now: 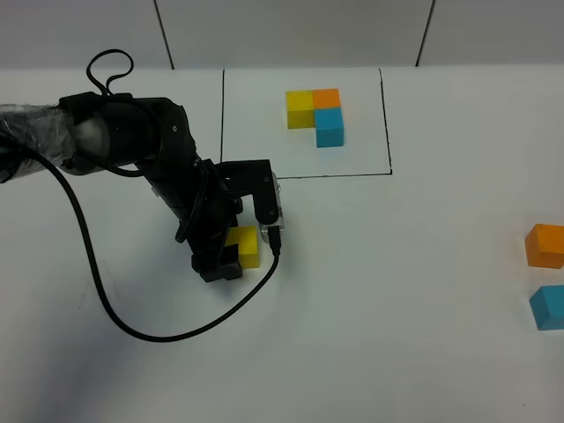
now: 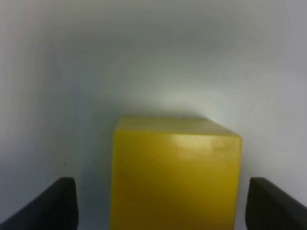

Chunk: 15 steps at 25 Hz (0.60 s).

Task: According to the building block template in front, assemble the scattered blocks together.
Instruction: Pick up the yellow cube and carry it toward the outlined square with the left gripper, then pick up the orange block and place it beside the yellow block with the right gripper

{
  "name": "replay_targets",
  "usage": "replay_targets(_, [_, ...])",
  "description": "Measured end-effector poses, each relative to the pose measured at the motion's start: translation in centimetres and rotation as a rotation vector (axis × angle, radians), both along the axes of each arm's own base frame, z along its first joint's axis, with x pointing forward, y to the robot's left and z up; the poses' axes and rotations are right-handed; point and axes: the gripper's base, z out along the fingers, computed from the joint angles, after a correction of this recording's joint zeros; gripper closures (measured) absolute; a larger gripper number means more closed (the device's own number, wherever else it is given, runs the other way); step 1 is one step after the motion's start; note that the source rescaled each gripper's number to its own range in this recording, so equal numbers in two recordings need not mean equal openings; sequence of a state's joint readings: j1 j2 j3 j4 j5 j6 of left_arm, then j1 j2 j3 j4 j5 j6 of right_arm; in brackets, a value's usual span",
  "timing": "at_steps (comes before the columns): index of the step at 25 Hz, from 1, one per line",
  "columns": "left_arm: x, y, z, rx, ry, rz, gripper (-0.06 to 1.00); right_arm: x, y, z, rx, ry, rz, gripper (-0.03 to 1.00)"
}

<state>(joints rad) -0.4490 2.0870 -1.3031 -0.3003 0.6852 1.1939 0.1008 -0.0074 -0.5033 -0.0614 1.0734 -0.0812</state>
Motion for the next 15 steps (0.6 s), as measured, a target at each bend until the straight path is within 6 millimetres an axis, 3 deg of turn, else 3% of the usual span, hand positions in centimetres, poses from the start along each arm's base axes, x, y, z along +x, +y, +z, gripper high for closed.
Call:
replay_targets(7, [0.0, 0.0, 0.3, -0.003, -0.007, 0.001, 0.02, 0.0, 0.0, 0.0, 0.0, 0.0, 0.0, 0.97])
replay_targets(15, [-0.3, 0.0, 4.0, -0.04, -0.074, -0.004, 0.02, 0.0, 0.0, 0.0, 0.0, 0.0, 0.0, 0.97])
